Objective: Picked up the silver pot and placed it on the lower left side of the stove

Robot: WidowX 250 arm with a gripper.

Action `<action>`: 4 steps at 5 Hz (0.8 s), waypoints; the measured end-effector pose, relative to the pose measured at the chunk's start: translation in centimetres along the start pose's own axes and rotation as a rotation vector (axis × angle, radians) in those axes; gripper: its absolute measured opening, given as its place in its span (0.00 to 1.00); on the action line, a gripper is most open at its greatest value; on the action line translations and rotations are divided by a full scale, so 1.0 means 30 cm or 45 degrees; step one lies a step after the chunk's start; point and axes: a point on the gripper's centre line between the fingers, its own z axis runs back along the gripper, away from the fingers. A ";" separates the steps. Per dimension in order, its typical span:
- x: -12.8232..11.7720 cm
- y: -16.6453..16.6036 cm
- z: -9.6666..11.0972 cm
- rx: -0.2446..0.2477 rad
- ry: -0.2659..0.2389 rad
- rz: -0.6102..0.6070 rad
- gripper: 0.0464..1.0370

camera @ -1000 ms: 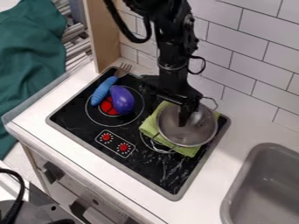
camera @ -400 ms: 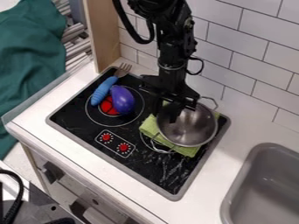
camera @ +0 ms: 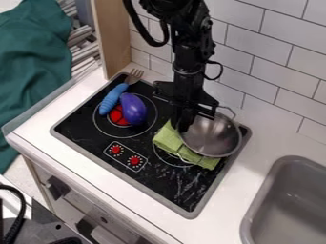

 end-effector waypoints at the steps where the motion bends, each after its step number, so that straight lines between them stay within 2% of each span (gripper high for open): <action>1: 0.015 -0.040 0.018 -0.008 -0.012 -0.041 0.03; 2: 0.037 -0.096 0.070 -0.017 -0.090 -0.100 0.01; 3: 0.050 -0.121 0.159 0.013 -0.155 -0.126 0.01; 4: 0.045 -0.068 0.267 -0.009 -0.241 0.024 0.01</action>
